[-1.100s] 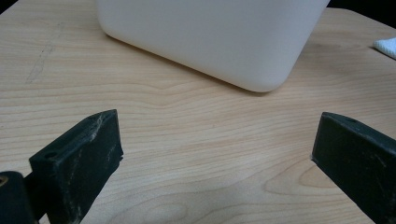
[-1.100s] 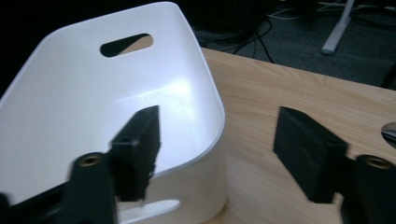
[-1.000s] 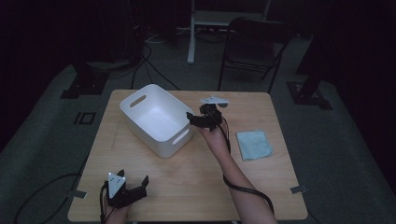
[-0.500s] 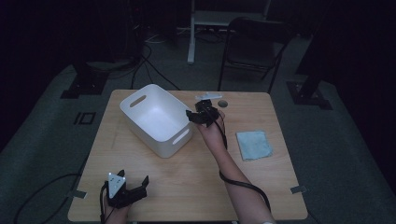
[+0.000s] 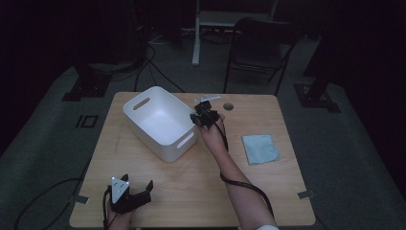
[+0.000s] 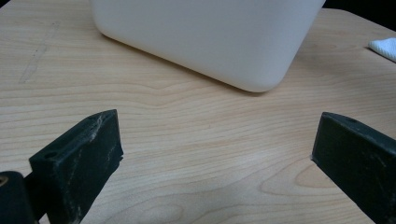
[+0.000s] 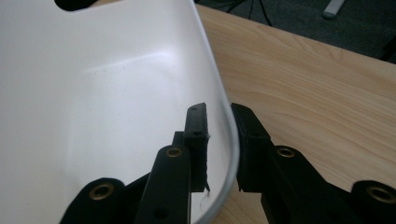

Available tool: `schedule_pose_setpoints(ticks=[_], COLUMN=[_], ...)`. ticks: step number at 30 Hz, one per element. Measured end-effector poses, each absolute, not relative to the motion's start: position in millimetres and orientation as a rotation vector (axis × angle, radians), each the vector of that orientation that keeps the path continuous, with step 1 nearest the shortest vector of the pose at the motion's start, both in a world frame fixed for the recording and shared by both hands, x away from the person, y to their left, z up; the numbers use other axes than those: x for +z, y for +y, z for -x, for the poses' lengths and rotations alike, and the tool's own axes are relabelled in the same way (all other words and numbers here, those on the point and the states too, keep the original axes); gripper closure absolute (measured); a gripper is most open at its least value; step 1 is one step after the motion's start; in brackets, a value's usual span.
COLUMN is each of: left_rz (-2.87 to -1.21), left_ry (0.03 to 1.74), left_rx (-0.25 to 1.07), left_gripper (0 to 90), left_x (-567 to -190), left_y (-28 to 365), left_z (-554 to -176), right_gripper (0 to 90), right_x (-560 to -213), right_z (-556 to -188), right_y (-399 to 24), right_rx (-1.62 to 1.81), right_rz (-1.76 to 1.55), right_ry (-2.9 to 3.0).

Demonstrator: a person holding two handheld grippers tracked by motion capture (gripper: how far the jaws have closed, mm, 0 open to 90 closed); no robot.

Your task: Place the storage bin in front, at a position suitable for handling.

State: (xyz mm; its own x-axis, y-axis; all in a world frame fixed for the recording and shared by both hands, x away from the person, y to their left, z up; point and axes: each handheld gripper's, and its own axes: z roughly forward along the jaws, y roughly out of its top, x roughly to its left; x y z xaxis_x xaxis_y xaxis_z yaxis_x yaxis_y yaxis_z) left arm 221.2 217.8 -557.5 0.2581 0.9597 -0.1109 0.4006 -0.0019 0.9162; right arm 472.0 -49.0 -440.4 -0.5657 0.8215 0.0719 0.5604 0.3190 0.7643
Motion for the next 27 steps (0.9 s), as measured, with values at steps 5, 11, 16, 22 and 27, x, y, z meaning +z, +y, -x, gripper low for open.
schedule_pose_setpoints(ticks=[5, 11, 16, 22, 27], left_rz=[-1.568, -1.564, -1.559, -1.564, -1.564], left_ry=[1.287, 1.294, 1.295, 1.289, 1.294], left_rx=[0.726, 0.722, 0.722, 0.720, 0.722], left_gripper=[1.6, 1.6, 1.6, 1.6, 1.6], left_x=[-557, -557, -557, -557, -558], left_y=[217, 217, 218, 217, 216], left_z=[-221, -221, -220, -221, -221], right_gripper=[82.9, 83.4, 83.8, 84.0, 84.1], right_x=[-441, -440, -439, -439, -439], right_z=[-475, -474, -473, -468, -463], right_y=[-47, -47, -48, -54, -61], right_rx=[1.076, 1.056, 1.045, 1.046, 1.056], right_rz=[-1.237, -1.216, -1.215, -1.204, -1.201], right_ry=[2.259, 2.279, 2.286, 2.293, 2.294])
